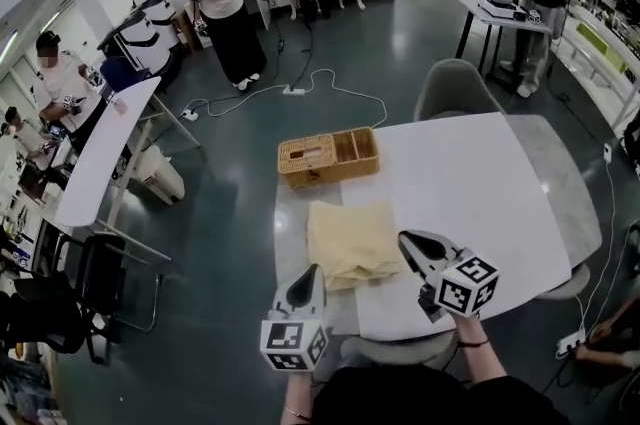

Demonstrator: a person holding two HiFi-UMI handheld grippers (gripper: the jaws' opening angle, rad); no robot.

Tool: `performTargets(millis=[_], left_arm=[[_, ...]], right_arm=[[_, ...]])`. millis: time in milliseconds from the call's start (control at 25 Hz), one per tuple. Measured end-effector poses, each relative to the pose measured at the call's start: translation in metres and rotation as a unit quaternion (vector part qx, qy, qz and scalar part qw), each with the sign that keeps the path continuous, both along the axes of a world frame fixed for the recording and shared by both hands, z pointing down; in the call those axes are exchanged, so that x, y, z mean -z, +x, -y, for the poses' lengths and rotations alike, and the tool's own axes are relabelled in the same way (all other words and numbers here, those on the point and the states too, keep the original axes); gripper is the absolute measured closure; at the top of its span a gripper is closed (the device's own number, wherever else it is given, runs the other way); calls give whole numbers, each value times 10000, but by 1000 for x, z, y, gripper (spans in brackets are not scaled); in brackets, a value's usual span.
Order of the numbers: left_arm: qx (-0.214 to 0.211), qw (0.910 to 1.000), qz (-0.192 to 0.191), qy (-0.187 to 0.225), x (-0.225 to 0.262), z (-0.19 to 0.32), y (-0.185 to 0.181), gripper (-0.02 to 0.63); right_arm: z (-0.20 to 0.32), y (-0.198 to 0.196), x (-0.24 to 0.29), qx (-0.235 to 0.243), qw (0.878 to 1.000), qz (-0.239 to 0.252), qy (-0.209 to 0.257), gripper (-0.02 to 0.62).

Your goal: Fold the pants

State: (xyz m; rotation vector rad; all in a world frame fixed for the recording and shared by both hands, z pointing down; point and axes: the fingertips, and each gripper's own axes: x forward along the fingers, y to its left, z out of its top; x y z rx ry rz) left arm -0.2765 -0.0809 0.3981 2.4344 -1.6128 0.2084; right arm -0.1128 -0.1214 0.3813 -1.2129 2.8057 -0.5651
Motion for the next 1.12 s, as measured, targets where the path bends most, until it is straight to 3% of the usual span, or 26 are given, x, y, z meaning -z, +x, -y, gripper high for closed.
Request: performTargets(millis=[480,1120], left_arm=[[439,9981,13,436,24,-18,-6,598],[769,9952,162,587,26,-31,-20,598]], right_arm=[[-14,49,25,-424,9978,-46,512,581],[-17,63,24,-612,9958,-79,682,581]])
